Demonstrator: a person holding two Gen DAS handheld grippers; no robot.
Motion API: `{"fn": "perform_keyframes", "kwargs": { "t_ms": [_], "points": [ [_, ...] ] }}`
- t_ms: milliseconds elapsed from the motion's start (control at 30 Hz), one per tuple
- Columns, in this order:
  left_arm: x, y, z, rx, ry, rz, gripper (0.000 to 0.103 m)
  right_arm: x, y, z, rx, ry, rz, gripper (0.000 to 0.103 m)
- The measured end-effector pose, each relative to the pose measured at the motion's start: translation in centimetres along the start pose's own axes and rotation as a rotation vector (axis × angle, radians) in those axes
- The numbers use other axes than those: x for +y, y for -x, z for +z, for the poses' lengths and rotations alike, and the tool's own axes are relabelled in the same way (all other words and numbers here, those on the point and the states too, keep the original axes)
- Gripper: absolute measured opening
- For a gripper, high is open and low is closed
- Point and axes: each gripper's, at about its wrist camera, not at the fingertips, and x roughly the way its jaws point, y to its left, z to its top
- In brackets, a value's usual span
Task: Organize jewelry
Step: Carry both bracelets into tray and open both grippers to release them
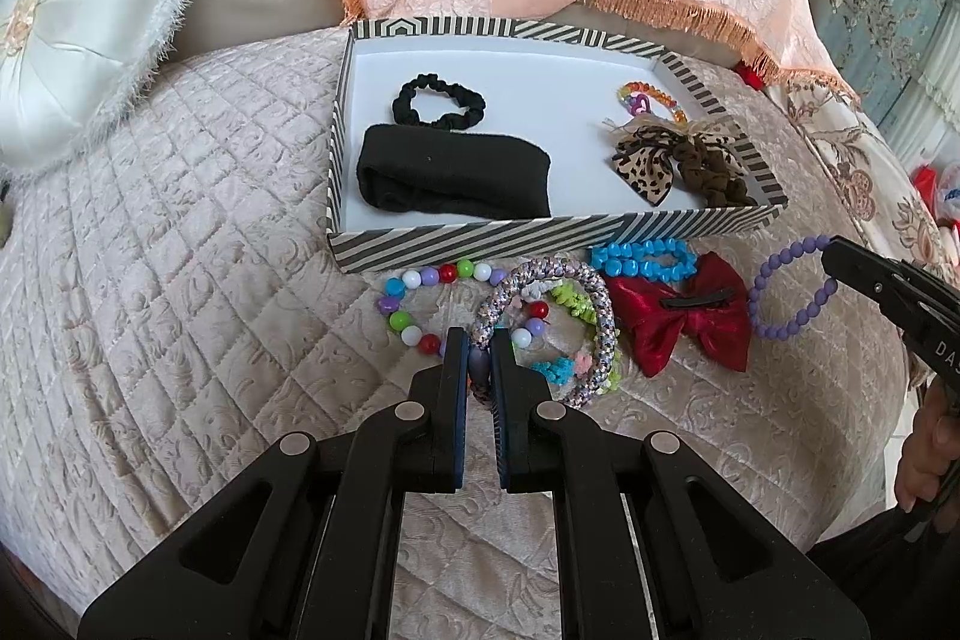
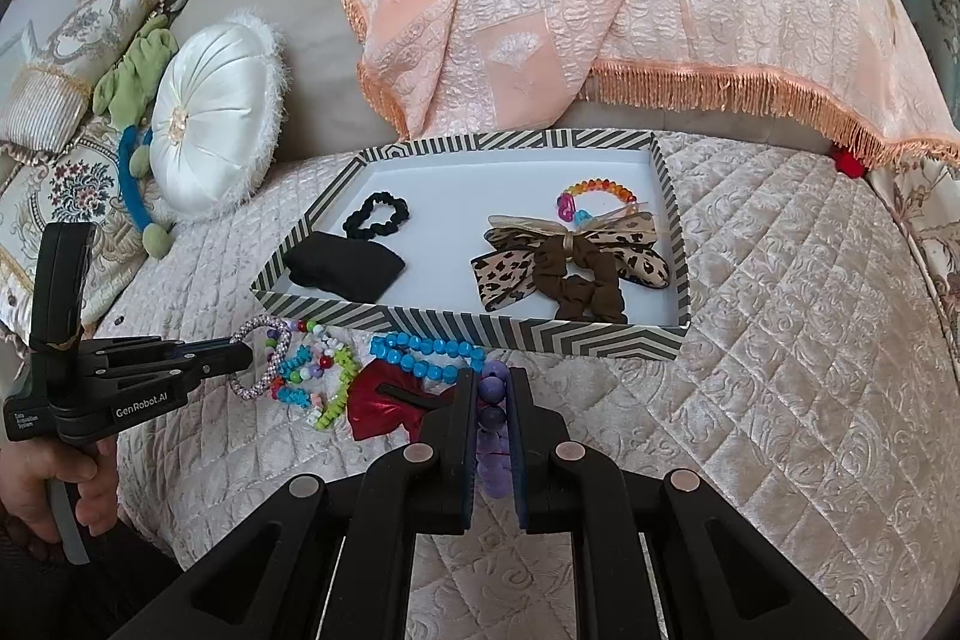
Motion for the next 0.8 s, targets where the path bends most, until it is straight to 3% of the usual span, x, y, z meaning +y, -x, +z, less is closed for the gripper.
{"fn": "perform_keyframes", "kwargs": {
  "t_ms": [233,433,600,800],
  "points": [
    [-0.3,0.9,1.4,-0.037,0.007,-0.015,0.006,0.0,0.7,1.3,-0.030,-0.002,0.003,0.009],
    [-0.6,1.1,5.6,-0.084,-0.004,0.007,0.006,0.3,1.0,5.0,-0.074,0.000,-0.006,0.009],
    [-1.1,-2.1,10.0,-0.060,0.009,0.002,0.006,0.6,-0.9,8.3,-0.085,-0.012,0.008,0.009],
    [-1.8,-7.6,13.7,-0.025,0.013,0.004,0.006,0.6,-5.8,8.8,-0.029,-0.064,0.051,0.009]
  ]
}}
